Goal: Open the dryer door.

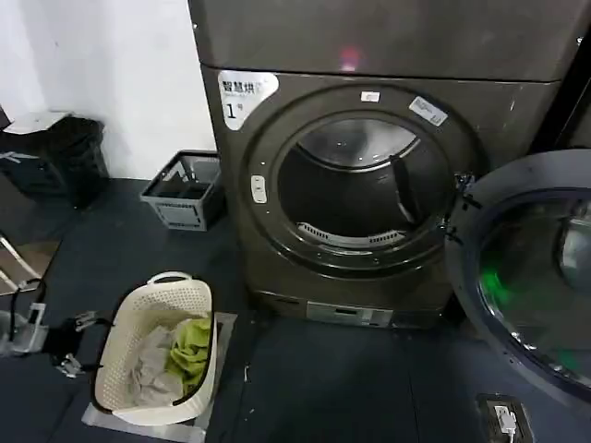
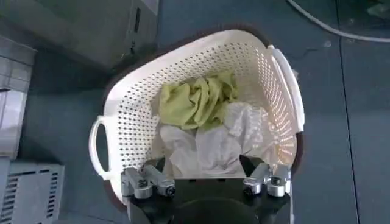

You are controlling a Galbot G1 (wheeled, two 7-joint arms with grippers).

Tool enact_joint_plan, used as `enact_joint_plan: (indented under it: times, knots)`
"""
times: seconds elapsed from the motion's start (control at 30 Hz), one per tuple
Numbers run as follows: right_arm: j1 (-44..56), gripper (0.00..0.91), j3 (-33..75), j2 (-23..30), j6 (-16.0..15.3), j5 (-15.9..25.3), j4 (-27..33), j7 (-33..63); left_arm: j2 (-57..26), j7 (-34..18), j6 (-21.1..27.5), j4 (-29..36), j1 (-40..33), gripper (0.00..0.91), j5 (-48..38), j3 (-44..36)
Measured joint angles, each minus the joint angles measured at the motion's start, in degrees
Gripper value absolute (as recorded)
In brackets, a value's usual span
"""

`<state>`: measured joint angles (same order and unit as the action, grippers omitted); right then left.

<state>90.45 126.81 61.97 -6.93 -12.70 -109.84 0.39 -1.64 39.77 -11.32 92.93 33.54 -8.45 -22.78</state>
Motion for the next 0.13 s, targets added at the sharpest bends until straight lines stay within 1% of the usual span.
enact_joint_plan:
  times: [0.13]
  knots:
    - [-0.17,0.907,-0.08,0.0,-0.03,0.16,0.09,0.0,-0.08,0.01,-0.03,0.09,0.02,0.907,-0.11,0.37]
